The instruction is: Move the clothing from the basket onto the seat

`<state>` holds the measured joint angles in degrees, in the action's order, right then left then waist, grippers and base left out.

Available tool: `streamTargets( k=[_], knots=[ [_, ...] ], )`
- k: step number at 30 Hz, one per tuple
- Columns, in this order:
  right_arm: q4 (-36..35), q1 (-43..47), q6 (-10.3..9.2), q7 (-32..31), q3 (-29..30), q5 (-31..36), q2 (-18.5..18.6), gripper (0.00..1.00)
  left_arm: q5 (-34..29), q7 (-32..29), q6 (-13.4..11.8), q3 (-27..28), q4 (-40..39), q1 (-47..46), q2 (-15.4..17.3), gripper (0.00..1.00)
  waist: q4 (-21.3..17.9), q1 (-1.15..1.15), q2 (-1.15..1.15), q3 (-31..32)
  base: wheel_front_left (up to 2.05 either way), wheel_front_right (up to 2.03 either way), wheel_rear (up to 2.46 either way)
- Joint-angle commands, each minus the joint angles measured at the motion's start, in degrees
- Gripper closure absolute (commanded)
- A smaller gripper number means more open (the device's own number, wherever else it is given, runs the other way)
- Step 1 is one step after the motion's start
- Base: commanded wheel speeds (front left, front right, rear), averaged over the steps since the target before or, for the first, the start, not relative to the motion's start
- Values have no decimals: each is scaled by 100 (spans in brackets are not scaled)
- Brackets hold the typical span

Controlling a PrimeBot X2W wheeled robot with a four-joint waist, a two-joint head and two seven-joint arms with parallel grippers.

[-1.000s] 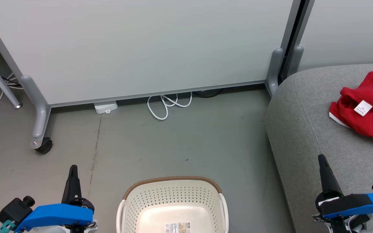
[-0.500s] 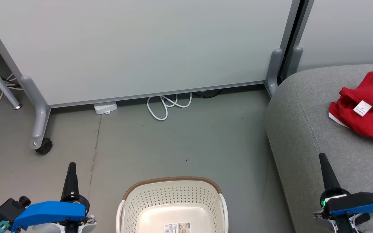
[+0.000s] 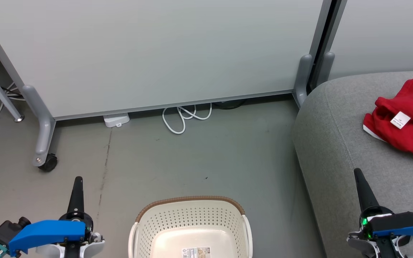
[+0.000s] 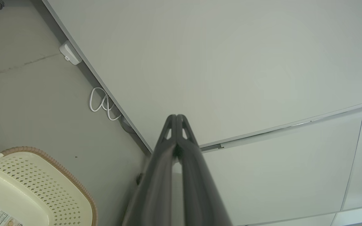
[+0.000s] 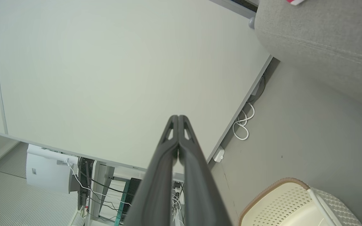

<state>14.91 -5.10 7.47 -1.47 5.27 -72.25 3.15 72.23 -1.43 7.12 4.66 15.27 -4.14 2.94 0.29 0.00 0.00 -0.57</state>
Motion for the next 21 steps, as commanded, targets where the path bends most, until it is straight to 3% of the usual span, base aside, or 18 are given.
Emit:
streamTargets(
  k=[1, 21],
  knots=[
    [-65, -122, 3, -31, 22, -115, -6, 100, 97, -36, 43, 30, -65, -131, 4, 100, -1, 0, 0, 1, 0, 0, 0],
    [-84, -130, 4, -292, 81, -1117, -19, 100, 1104, -297, 53, 124, -102, -191, -2, 100, -14, 0, 0, 19, 0, 0, 0]
  ],
)
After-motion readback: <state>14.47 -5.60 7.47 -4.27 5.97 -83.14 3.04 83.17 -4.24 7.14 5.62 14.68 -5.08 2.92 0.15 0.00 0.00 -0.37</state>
